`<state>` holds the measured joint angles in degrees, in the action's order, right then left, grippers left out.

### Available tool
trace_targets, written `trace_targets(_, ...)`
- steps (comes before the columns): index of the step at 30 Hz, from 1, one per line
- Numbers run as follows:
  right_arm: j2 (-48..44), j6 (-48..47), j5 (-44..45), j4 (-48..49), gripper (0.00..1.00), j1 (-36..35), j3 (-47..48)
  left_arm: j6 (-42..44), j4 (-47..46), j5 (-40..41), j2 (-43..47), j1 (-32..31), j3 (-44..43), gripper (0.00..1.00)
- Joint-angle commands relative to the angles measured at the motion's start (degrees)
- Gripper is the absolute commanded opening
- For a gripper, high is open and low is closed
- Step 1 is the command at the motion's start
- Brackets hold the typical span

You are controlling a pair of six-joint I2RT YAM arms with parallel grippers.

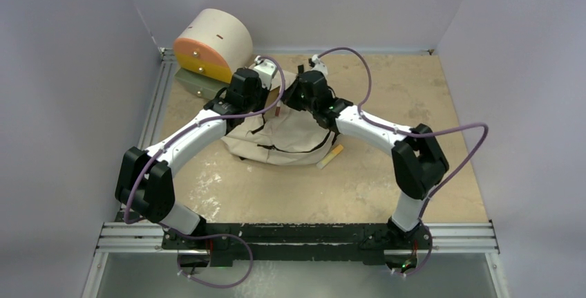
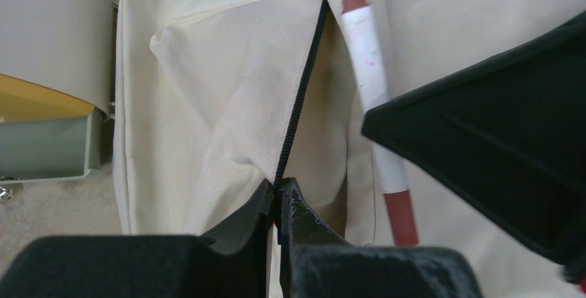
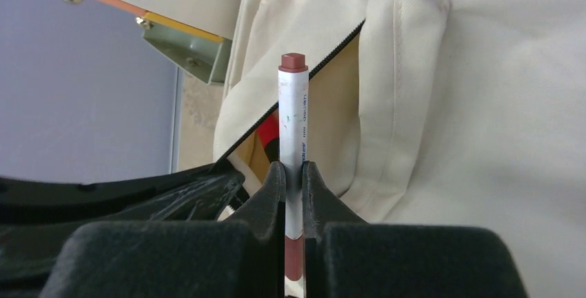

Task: Pack the student bag
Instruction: Place the stationery in the student bag.

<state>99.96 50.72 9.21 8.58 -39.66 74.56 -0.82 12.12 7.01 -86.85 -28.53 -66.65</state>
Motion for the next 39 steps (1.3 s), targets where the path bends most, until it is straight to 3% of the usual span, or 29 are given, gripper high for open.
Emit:
trace_targets(1, 3.16, 3.28, -2.12, 1.32, 0.0, -0.51, 4.13, 0.56, -1.49, 0.08, 2.12, 0.08, -2.42, 0.0)
trace_targets(16, 11.46, 3.55, -6.38, -3.17, 0.0, -0.51, 12.35, 0.56, -1.49, 0.03, 2.12, 0.06, -2.43, 0.0)
trace_targets(24, 11.96, 5.17, -5.51, 0.25, 0.0, -0.55, 12.48, 0.56, -1.48, -0.34, 2.14, 0.06, -2.52, 0.0)
trace_targets(27, 13.48, 5.49, -6.13, 1.58, 0.07, -0.54, 13.4, 0.56, -1.48, -0.33, 2.13, 0.06, -2.52, 0.0)
trace_targets(34, 13.5, 6.18, -5.11, 2.91, 0.35, -0.51, 12.56, 0.56, -1.4, -0.21, 2.12, 0.1, -2.52, 0.0)
trace_targets(39, 12.25, 6.32, -5.41, 1.55, 0.39, -0.56, 11.41, 0.56, -1.43, -0.13, 2.12, 0.11, -2.52, 0.0)
